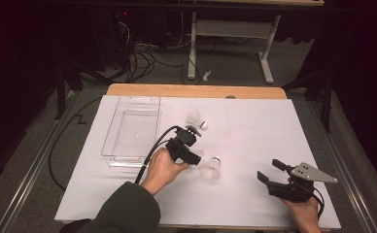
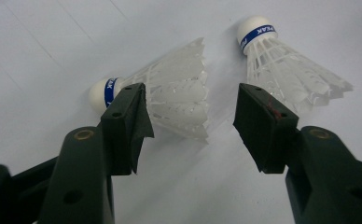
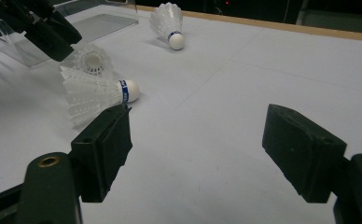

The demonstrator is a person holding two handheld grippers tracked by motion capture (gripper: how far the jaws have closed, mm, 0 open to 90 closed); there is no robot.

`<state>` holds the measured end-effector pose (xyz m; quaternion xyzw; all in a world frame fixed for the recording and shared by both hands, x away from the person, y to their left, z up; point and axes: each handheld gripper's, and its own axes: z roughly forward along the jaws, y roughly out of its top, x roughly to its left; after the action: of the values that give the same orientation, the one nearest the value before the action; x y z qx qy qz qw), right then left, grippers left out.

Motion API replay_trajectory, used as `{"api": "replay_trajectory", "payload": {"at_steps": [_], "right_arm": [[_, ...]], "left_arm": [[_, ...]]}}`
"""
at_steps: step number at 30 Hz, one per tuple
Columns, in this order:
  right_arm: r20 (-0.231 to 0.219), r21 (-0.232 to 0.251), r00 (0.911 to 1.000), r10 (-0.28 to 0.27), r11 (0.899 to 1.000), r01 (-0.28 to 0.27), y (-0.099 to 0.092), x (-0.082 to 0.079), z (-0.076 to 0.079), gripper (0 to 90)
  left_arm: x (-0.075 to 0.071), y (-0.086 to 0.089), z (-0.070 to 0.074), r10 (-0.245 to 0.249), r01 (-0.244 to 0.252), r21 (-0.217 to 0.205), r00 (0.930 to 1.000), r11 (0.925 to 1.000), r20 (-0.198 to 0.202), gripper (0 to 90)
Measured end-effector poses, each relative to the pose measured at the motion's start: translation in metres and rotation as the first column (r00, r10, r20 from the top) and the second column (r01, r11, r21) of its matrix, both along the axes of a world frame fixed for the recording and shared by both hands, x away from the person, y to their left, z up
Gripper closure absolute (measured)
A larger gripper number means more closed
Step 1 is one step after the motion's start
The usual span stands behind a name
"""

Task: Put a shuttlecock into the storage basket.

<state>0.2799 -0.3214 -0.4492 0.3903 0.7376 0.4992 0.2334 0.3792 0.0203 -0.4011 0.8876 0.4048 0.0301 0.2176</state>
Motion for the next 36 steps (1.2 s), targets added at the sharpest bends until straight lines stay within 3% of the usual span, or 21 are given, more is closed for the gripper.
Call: {"api": "replay_trajectory", "payload": {"at_steps": [17,36], "right_arm": [[-0.001,0.005,1.0000,0.000,1.000,0.000,0.000,0.000,0.000,24.0],[-0.002,0.006,1.0000,0.001,1.000,-0.001,0.000,0.000,0.000,24.0]], "left_arm": [[0.003,0.000,-0.008,0.011,-0.011,0.022,0.9999,0.9997,-0.011,50.4],[0.004,0.005,-0.011,0.003,-0.003,-0.005,0.9995,1.0000,-0.033,63.6]]}}
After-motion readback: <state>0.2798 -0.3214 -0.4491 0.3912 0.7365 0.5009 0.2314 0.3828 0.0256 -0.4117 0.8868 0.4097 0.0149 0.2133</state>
